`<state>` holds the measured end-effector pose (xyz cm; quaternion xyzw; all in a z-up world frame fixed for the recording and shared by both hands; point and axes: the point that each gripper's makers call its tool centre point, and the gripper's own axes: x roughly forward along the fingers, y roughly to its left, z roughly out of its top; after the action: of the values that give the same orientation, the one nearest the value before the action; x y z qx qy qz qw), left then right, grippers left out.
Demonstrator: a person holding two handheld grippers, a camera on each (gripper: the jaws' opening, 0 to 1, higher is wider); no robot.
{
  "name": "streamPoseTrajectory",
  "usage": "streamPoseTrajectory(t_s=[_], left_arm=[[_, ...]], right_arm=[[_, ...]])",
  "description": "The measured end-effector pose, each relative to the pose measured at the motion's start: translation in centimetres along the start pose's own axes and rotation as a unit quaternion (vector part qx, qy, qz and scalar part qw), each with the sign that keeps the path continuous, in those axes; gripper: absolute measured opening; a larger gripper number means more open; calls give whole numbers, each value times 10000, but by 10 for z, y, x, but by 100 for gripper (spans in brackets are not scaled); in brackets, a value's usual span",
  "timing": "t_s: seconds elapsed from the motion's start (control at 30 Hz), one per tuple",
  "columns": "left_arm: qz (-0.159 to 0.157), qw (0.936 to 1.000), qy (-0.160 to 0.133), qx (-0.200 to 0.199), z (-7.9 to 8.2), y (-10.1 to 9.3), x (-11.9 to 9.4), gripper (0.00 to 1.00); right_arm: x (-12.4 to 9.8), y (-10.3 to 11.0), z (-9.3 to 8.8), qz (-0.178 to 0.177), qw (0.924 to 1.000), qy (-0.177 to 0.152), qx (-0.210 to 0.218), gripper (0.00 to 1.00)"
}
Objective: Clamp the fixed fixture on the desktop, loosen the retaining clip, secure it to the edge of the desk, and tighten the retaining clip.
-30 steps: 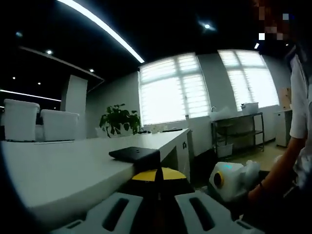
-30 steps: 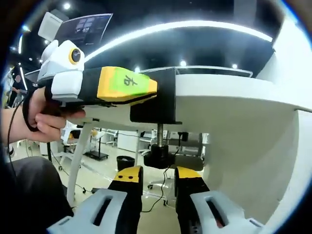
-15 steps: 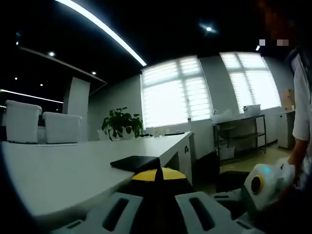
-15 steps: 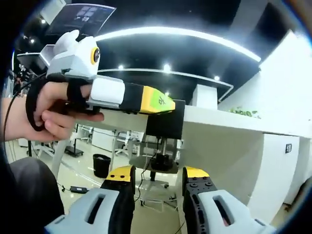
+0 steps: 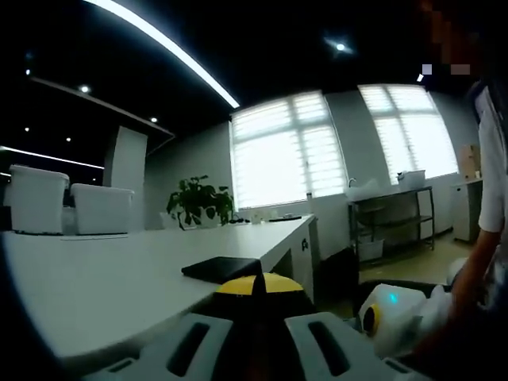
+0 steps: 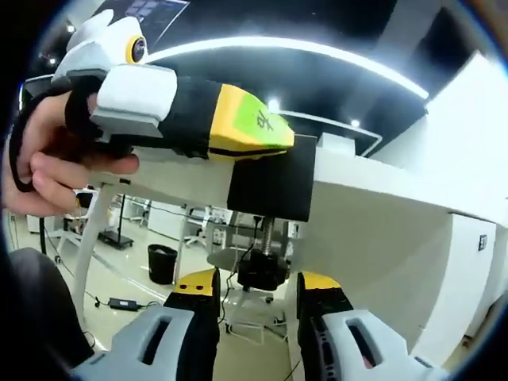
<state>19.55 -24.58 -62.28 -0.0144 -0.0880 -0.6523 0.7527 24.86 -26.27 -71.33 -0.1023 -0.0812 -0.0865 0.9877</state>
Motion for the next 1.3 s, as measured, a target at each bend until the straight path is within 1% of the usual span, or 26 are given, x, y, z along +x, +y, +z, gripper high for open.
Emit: streamPoseTrajectory(t_s=[0.03,0.1,0.17,0.27,0.37,0.4,0.47,0.5,0.53,0.6,0.67,0.7,0.73,0.77,0.83,0.87,0.9,1.0,1.1,1.23,1.27,1.3], left_arm=[[-5,10000,-9,-14,0,0,-1,3],[-13,10000,-28,-40,1,0,-1,3],[-16,10000,-38,-77,2,1,-2,3],[-22,10000,-37,-77,2,1,-2,3],[-20,10000,-43,-61,2,2,-2,3],[-22,10000,-48,-57,2,2,-2,3],[-25,10000,-47,-54,2,2,-2,3],[-27,10000,-48,-50,2,1,-2,3],[-31,10000,-50,-47,2,2,-3,3],[-40,10000,-70,-56,2,2,-3,3],[-59,9999,-74,-66,2,2,-3,3],[-65,9999,-68,-69,2,2,-3,3],[-67,9999,-74,-68,2,2,-3,3],[-70,9999,-77,-76,2,2,-3,3],[-68,9999,-75,-76,2,3,-3,3],[-63,9999,-75,-60,2,3,-3,3],[-62,9999,-77,-47,2,3,-3,3],[-80,9999,-103,-87,2,3,-3,3],[-90,9998,-121,-103,2,3,-3,3],[-80,9999,-108,-82,2,3,-3,3],[-78,9999,-107,-81,2,3,-3,3],[-76,9999,-104,-89,2,3,-4,3]], right_arm=[[3,-1,0,4,10000,-10,-6,35],[0,0,3,31,10000,-58,-21,31],[-2,2,8,156,9996,-156,155,27],[0,1,7,174,9997,-139,45,25],[1,3,7,457,9985,-179,222,25],[2,4,8,616,9974,-223,287,25],[4,6,7,942,9948,-279,275,25],[5,7,6,1140,9925,-311,316,25],[5,8,6,1350,9893,-325,444,25],[3,10,7,1823,9811,-363,545,25],[3,11,6,2222,9730,-367,512,25],[2,12,7,2407,9685,-375,507,25],[2,13,7,2474,9667,-367,544,25],[2,14,6,2706,9601,-345,617,24],[4,14,5,3014,9510,-316,612,24],[1,9,8,3078,9491,-277,602,24],[1,9,8,3182,9458,-251,595,25],[3,10,7,3347,9401,-248,591,24],[4,13,6,3441,9371,-236,541,25],[5,15,5,3483,9358,-218,492,25],[5,15,5,3535,9336,-193,555,25],[4,16,5,3571,9310,-144,743,25]])
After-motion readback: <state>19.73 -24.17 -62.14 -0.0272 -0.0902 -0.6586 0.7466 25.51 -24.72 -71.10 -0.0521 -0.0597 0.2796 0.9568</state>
